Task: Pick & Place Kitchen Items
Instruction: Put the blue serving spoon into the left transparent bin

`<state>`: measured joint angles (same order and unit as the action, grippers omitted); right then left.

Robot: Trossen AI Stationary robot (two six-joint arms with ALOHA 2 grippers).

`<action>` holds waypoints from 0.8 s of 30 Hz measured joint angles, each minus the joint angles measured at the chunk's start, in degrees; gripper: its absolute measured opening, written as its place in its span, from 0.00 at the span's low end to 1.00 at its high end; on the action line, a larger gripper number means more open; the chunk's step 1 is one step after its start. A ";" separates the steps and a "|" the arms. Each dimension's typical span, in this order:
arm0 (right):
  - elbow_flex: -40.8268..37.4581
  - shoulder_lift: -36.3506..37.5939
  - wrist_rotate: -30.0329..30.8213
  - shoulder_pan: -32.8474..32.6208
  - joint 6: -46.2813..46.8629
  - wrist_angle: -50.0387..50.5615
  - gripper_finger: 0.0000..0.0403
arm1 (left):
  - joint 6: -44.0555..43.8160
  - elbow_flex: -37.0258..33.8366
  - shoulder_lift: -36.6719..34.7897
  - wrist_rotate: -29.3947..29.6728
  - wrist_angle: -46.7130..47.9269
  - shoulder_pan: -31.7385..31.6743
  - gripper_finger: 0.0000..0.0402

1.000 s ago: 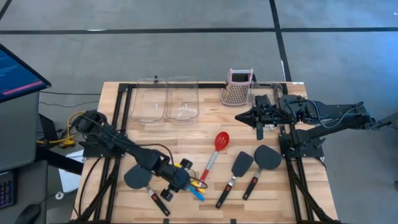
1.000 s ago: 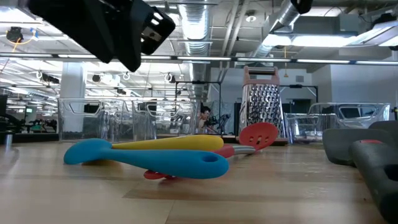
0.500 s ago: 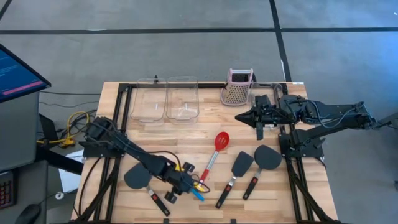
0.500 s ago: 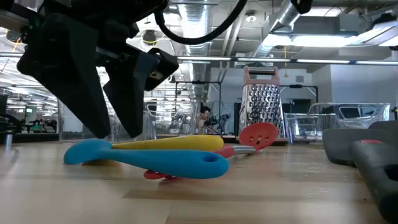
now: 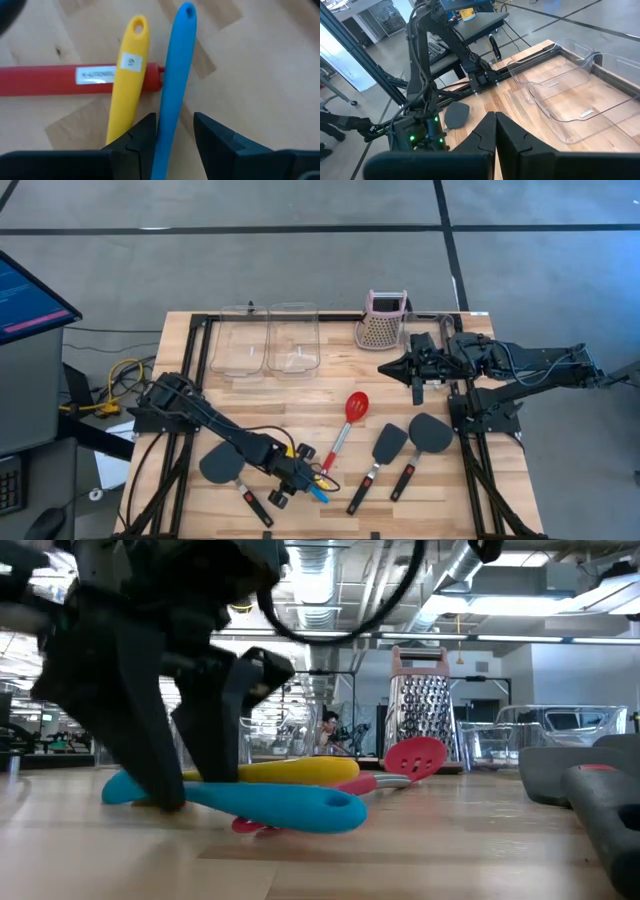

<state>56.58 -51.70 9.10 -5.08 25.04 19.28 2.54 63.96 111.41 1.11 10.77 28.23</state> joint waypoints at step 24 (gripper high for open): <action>0.00 0.02 -0.04 -0.15 0.95 -0.02 0.00 | -12.91 0.15 2.36 -2.06 -2.71 0.00 0.03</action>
<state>56.58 -51.68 9.06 -5.23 26.00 19.25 -10.37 64.12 113.78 -0.94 8.06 28.23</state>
